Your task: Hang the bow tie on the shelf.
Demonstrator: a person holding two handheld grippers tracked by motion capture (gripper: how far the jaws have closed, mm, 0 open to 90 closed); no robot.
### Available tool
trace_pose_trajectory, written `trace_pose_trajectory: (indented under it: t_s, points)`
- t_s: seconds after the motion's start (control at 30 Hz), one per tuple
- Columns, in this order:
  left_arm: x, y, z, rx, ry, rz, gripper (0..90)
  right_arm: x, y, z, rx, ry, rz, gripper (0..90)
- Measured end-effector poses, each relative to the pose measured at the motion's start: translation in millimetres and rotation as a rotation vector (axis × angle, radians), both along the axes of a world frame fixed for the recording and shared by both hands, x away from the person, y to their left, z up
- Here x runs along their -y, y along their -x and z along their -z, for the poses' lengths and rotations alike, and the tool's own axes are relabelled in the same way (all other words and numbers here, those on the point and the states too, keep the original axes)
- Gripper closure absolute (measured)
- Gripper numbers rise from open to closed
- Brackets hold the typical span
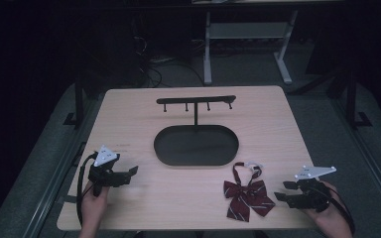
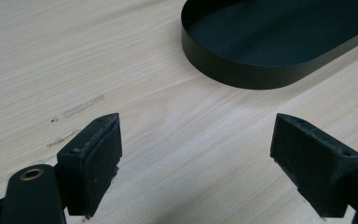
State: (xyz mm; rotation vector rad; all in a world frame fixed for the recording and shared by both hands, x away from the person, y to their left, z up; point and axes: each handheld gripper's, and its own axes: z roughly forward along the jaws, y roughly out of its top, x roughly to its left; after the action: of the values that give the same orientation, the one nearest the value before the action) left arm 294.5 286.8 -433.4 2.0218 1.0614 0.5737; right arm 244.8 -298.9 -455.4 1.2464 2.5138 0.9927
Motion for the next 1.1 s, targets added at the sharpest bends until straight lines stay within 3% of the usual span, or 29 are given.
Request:
trace_pose_trajectory:
  t_s: [0.23,0.5,1.1]
  points:
    - [-0.1,-0.9,1.1,-0.004,0.002,0.002,16.3,-3.4,-3.1,0.4,-0.003,0.005,-0.011,41.3]
    - [0.8,0.5,0.8,-0.004,0.001,0.008,16.3,-15.3,-6.7,-12.3,0.005,0.022,-0.048,42.1]
    - [-2.9,1.9,-0.5,0.001,0.005,-0.008,16.3,-41.0,-36.2,-36.3,0.0,0.026,-0.146,43.2]
